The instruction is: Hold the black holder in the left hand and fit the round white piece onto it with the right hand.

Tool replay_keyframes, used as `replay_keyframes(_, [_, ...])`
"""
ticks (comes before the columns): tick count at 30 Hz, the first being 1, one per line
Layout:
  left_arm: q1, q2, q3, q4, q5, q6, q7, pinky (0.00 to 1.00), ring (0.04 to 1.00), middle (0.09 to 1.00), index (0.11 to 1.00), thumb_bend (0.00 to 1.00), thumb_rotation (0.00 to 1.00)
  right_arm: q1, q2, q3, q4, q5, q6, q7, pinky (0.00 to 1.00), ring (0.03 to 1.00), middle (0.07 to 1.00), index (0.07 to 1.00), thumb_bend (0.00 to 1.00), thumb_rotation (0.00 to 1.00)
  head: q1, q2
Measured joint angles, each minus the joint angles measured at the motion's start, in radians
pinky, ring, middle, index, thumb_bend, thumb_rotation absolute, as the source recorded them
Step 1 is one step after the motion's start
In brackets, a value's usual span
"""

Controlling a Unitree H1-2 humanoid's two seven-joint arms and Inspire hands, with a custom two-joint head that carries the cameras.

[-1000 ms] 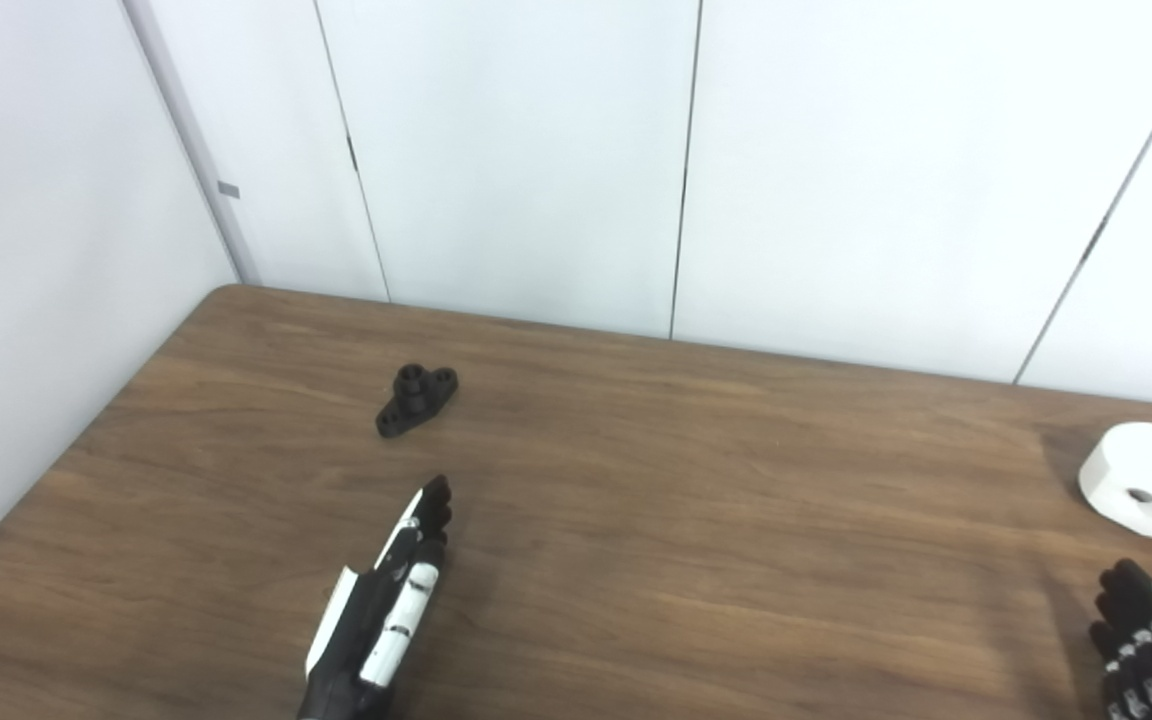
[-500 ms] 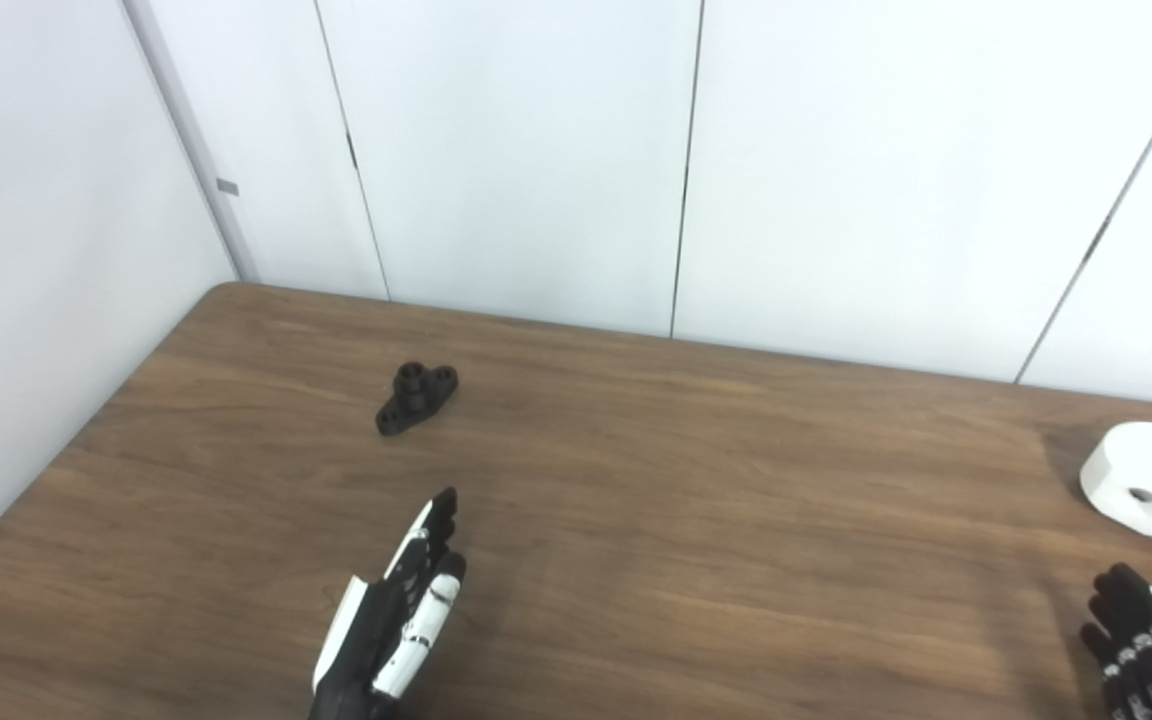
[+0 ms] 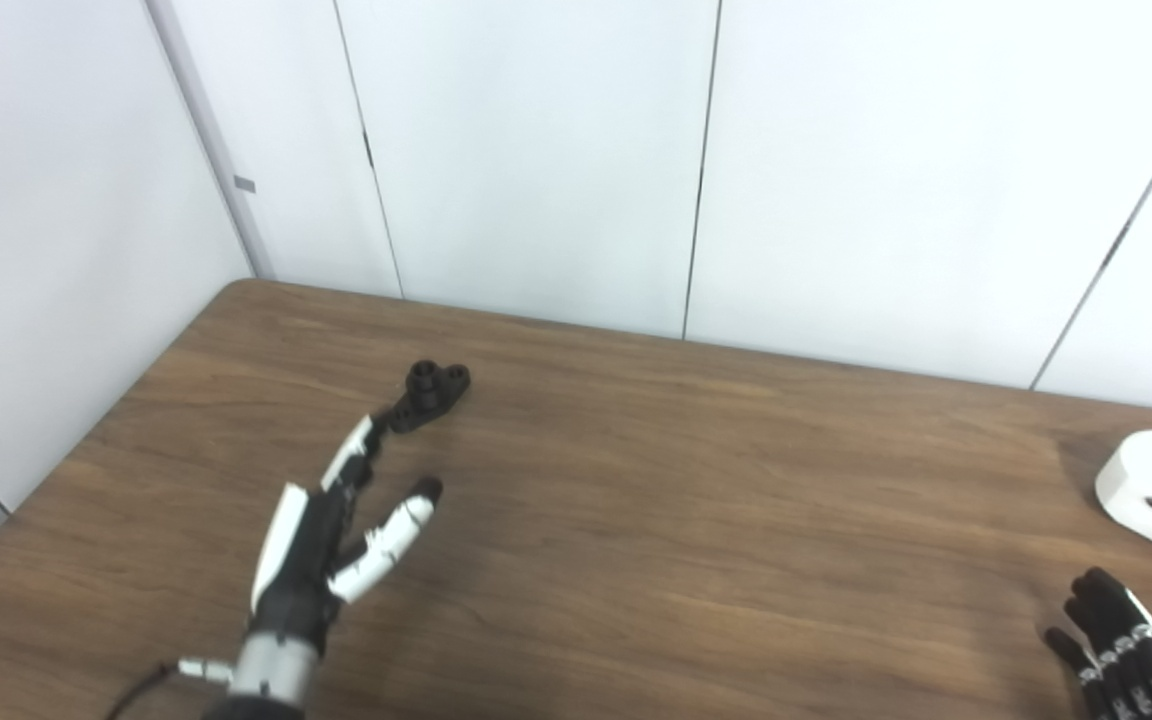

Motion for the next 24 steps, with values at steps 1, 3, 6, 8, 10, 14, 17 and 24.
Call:
replay_keyframes(1, [-0.010, 0.011, 0.003, 0.006, 0.027, 0.005, 0.003, 0.91, 0.962, 0.962, 0.939, 0.70, 0.46, 0.001, 0.000, 0.001, -0.003, 0.000, 0.000, 0.000, 0.86, 0.921, 0.901, 0.865, 0.80, 0.91, -0.002, 0.000])
replay_keyframes(3, [-0.029, 0.032, 0.021, 0.022, 0.065, 0.018, 0.007, 0.89, 0.942, 0.953, 0.936, 0.71, 0.44, 0.001, 0.000, 0.001, -0.006, 0.001, 0.000, 0.001, 0.87, 0.922, 0.901, 0.863, 0.79, 0.92, -0.005, 0.002])
replay_keyframes(6, [-0.058, 0.057, 0.036, 0.061, 0.118, 0.064, 0.012, 0.92, 0.955, 0.967, 0.939, 0.76, 0.49, 0.003, 0.000, 0.002, -0.006, 0.000, 0.000, 0.001, 0.87, 0.924, 0.905, 0.864, 0.80, 0.91, -0.005, 0.006])
replay_keyframes(8, [-0.073, 0.072, 0.035, 0.080, 0.158, 0.097, 0.011, 0.92, 0.960, 0.976, 0.941, 0.79, 0.51, 0.004, 0.000, 0.004, -0.009, 0.000, 0.000, 0.001, 0.88, 0.925, 0.906, 0.864, 0.81, 0.91, -0.003, 0.008])
replay_keyframes(10, [-0.089, 0.092, 0.024, 0.093, 0.199, 0.118, 0.007, 0.91, 0.966, 0.977, 0.939, 0.79, 0.50, 0.005, 0.000, 0.005, -0.010, -0.002, 0.001, 0.001, 0.88, 0.926, 0.907, 0.865, 0.83, 0.91, -0.003, 0.008])
replay_keyframes(14, [-0.137, 0.132, 0.021, 0.160, 0.233, 0.112, 0.007, 0.93, 0.995, 0.983, 0.948, 0.80, 0.45, 0.005, 0.001, 0.007, -0.011, -0.003, 0.005, 0.001, 0.90, 0.929, 0.906, 0.862, 0.82, 0.90, -0.002, 0.009])
replay_keyframes(17, [-0.160, 0.142, 0.023, 0.224, 0.240, 0.079, 0.023, 0.99, 0.992, 0.958, 0.932, 0.82, 0.42, 0.007, 0.001, 0.011, -0.011, -0.003, 0.005, 0.001, 0.93, 0.938, 0.916, 0.872, 0.81, 0.90, -0.005, 0.011])
replay_keyframes(24, [-0.210, 0.199, -0.017, 0.392, 0.334, 0.000, 0.067, 1.00, 0.956, 0.911, 0.860, 0.86, 0.44, 0.009, 0.001, 0.017, -0.012, -0.003, 0.005, 0.001, 0.96, 0.960, 0.936, 0.890, 0.80, 0.90, -0.006, 0.014])
